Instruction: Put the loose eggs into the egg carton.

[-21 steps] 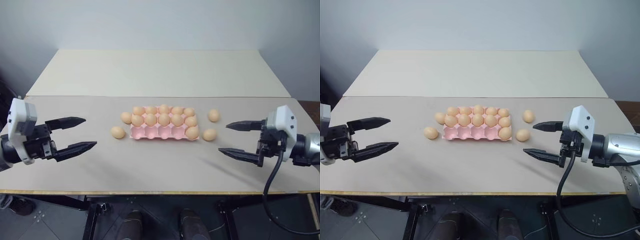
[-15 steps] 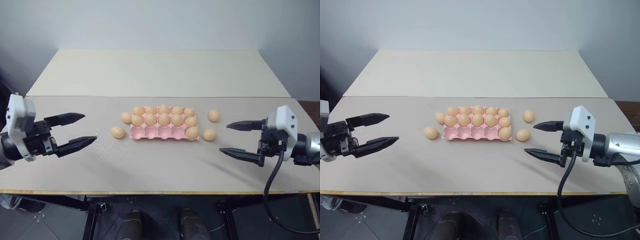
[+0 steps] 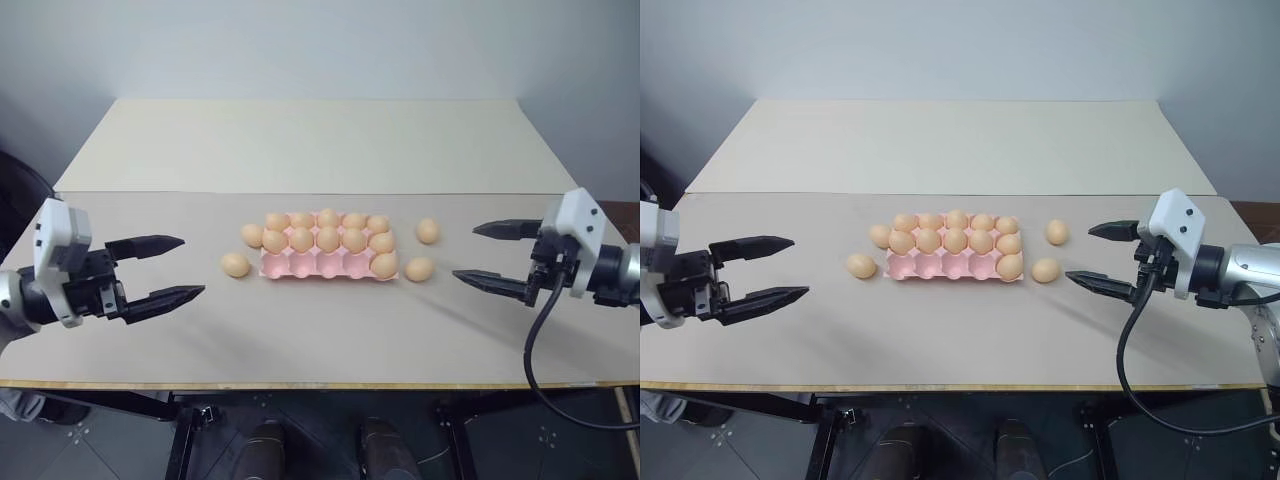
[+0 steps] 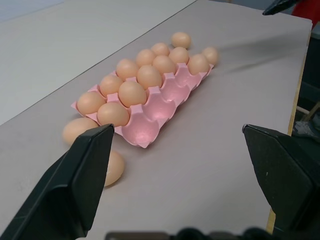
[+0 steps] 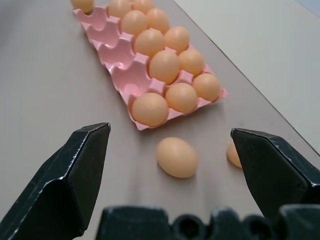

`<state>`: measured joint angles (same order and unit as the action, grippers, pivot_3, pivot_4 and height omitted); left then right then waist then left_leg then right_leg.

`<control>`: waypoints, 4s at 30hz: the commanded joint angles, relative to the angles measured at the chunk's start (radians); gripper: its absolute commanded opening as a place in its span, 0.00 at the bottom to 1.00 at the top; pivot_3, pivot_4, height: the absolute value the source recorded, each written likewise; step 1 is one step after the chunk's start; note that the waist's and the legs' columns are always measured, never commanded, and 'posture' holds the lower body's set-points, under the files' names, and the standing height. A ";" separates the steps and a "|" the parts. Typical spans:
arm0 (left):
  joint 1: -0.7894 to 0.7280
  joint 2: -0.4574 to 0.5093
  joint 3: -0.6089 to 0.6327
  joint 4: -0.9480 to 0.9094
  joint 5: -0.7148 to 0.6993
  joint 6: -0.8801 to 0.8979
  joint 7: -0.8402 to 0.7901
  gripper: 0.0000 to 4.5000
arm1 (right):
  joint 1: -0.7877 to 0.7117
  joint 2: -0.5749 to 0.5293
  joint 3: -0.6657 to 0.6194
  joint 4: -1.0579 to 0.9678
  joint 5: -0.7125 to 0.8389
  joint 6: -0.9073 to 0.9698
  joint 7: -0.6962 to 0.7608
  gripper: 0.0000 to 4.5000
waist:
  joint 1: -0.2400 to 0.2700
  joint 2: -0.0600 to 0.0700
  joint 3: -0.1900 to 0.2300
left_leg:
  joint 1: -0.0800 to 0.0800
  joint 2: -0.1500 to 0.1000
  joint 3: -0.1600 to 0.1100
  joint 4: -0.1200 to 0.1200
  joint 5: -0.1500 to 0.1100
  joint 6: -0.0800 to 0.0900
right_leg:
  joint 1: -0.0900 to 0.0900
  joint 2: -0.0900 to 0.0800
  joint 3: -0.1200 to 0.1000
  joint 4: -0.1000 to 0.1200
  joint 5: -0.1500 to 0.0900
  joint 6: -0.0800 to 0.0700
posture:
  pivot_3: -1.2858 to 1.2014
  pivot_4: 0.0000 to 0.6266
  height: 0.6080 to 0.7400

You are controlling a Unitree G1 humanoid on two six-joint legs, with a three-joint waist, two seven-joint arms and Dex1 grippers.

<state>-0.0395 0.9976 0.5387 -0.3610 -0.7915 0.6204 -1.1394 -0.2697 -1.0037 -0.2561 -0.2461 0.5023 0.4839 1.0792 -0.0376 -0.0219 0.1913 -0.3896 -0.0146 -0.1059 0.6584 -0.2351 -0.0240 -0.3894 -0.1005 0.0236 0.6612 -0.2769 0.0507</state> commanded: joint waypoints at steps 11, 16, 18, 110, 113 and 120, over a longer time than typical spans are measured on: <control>-0.081 0.003 -0.033 0.027 -0.006 -0.025 -0.025 1.00 | -0.170 0.082 0.142 0.072 -0.110 0.009 -0.115 1.00 | -0.004 0.000 0.000 | 0.000 0.000 0.001 0.000 0.000 0.000 | -0.001 0.000 0.002 0.001 0.000 0.000 | 0.52 0.24 1.00; -0.099 -0.002 -0.059 0.049 0.011 -0.047 -0.038 1.00 | -0.147 0.078 0.176 0.073 -0.126 -0.095 -0.026 1.00 | -0.004 0.000 0.000 | 0.000 0.000 0.001 0.000 0.000 0.000 | -0.001 0.000 0.002 0.002 0.000 0.000 | 0.52 0.24 1.00; -0.112 -0.004 -0.072 0.058 0.014 -0.053 -0.044 1.00 | -0.139 0.078 0.231 0.095 -0.198 -0.169 -0.015 1.00 | -0.004 0.000 0.000 | 0.000 0.000 0.001 0.000 0.000 0.000 | -0.001 0.000 0.002 0.001 0.000 0.000 | 0.52 0.24 1.00; -0.122 0.068 -0.038 0.268 0.096 -0.074 -0.123 1.00 | 0.032 0.076 -0.094 -0.110 -0.085 0.100 -0.052 0.99 | -0.006 0.000 0.000 | -0.002 0.012 0.019 -0.001 0.002 -0.004 | -0.015 0.012 0.018 0.006 0.004 -0.004 | 0.52 0.24 1.00; -0.127 0.063 -0.043 0.257 0.091 -0.069 -0.114 1.00 | 0.005 0.080 -0.064 -0.088 -0.088 0.120 -0.089 0.99 | -0.006 0.000 0.000 | -0.002 0.012 0.019 -0.001 0.002 -0.004 | -0.015 0.012 0.018 0.006 0.004 -0.004 | 0.52 0.24 1.00; -0.164 0.070 -0.060 0.251 0.084 -0.067 -0.106 1.00 | -0.253 0.221 0.195 0.169 -0.268 0.114 -0.298 0.99 | -0.014 0.000 0.000 | 0.000 0.013 0.021 -0.001 0.002 -0.004 | -0.015 0.013 0.019 0.006 0.004 -0.005 | 0.52 0.24 1.00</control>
<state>-0.1887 1.0542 0.4620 -0.0973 -0.6962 0.5525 -1.2474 -0.4803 -0.7990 -0.1031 -0.1256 0.2824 0.6092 0.8338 -0.0515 -0.0224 0.1911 -0.3902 -0.0018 -0.0853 0.6571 -0.2334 -0.0279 -0.4046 -0.0876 0.0427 0.6672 -0.2723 0.0456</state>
